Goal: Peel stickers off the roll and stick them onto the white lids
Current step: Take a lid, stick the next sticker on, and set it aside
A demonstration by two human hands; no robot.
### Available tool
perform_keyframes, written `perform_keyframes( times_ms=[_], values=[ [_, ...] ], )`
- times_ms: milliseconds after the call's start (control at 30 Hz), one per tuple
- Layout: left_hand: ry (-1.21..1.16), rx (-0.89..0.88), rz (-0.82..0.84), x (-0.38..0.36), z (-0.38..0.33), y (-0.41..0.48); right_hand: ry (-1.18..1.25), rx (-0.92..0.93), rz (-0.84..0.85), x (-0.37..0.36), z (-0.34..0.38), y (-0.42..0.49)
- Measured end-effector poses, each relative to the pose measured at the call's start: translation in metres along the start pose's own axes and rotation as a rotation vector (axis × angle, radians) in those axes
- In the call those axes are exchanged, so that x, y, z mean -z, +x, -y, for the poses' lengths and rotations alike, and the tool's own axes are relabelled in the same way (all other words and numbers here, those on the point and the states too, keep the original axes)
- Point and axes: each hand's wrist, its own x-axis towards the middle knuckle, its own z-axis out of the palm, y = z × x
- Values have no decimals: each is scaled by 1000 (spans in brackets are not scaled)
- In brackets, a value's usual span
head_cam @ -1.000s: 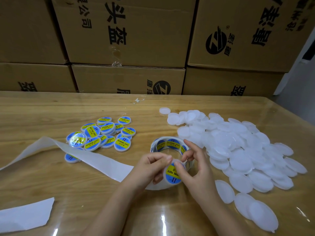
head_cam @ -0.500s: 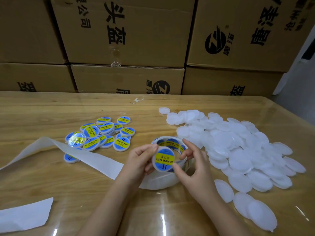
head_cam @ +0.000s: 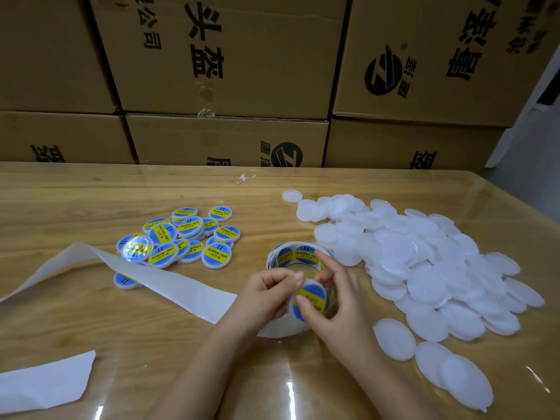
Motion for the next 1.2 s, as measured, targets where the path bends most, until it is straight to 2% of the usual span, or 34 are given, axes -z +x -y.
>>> perform_keyframes(
  times_ms=[167,333,567,633,800,1200],
  values=[
    [-72,-58,-136,7,0,3,-65,29,14,0,0,1],
    [-173,-105,-125,5,2,6,16,-24,-23,2,-6,3],
    [37,-140,-96,-2,4,4,163,-122,-122,7,-14,9],
    [94,-155,-91,-3,4,4,171,-125,-105,6,-13,8],
    [56,-170,-112,-2,3,2,160,-131,-5,0,-11,4],
    [33,-167,-97,1,0,3,323,-77,-63,3,-7,3]
  ],
)
